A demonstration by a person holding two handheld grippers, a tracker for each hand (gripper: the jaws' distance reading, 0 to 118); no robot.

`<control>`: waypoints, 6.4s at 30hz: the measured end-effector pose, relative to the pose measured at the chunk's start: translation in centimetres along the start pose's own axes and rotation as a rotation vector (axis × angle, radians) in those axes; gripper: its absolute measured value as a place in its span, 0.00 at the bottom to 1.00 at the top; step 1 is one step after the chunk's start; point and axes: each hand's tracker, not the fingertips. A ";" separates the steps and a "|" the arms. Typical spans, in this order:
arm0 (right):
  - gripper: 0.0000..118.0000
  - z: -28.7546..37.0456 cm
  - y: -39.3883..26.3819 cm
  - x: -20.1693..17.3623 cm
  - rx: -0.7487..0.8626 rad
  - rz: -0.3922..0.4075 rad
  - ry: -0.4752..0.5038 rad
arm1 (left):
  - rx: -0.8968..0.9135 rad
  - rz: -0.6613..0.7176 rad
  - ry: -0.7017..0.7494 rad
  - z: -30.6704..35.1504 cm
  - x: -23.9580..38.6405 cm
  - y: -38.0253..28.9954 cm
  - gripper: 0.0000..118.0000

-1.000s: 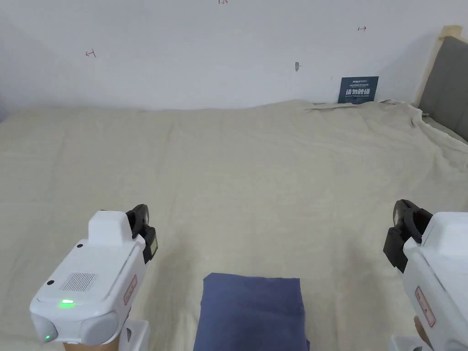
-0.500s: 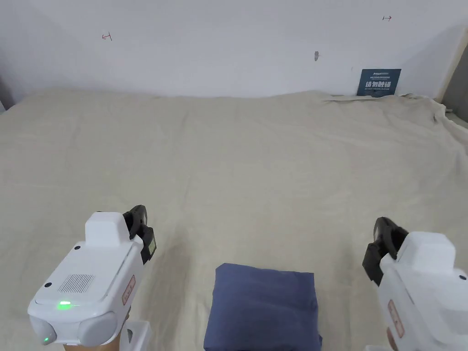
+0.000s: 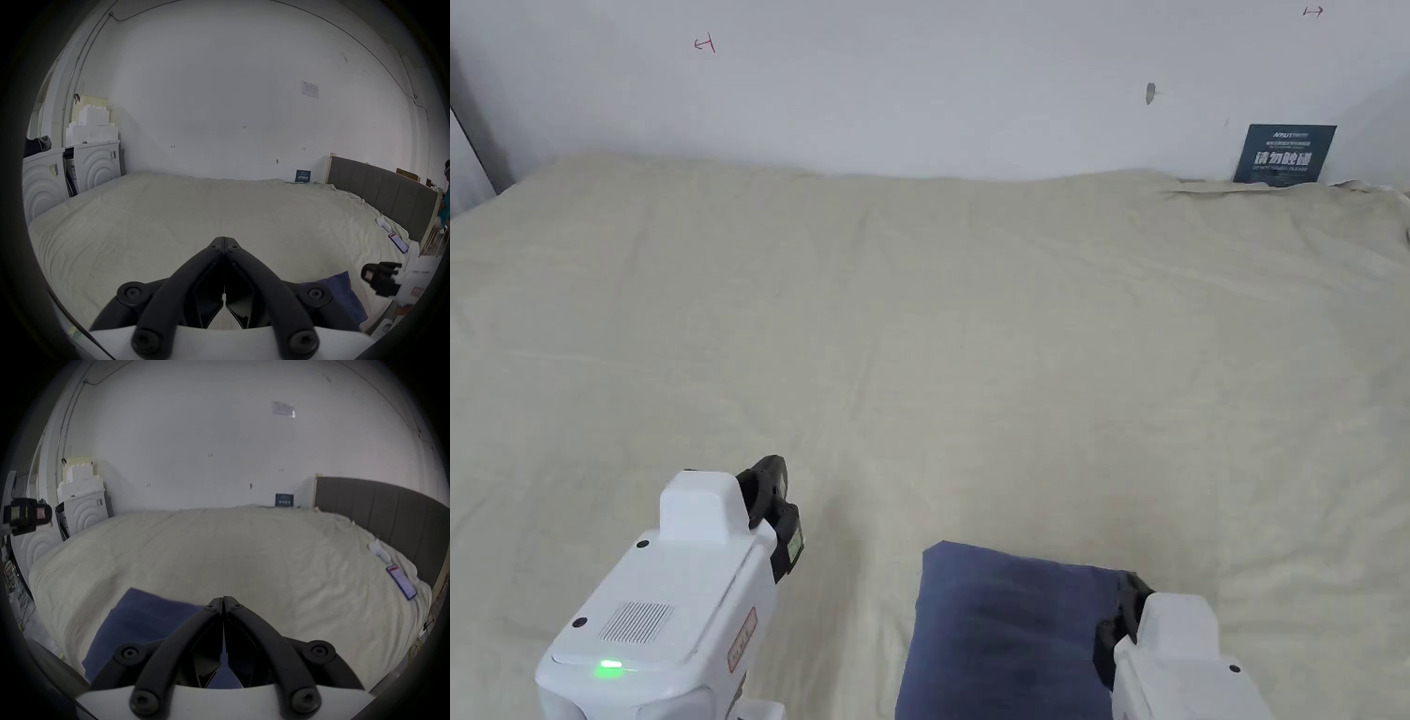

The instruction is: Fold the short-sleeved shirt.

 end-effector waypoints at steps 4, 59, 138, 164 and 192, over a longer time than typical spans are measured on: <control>0.00 -1.3 -1.7 -0.6 -0.046 0.043 -0.008 | -0.038 0.008 -0.021 -0.4 -0.1 -0.8 0.00; 0.00 4.4 6.7 3.9 0.152 -0.024 0.054 | -0.795 0.094 -0.510 -11.5 3.3 -4.0 0.18; 0.00 9.4 18.1 7.4 0.464 0.083 -0.050 | 0.377 -0.091 0.115 0.4 -1.9 10.3 0.77; 0.00 7.9 17.8 7.2 0.473 0.075 -0.142 | 0.357 -0.144 0.077 0.1 5.5 5.5 0.00; 0.00 10.6 17.5 8.3 0.478 0.093 -0.133 | 0.358 -0.152 0.063 0.1 6.0 6.0 0.00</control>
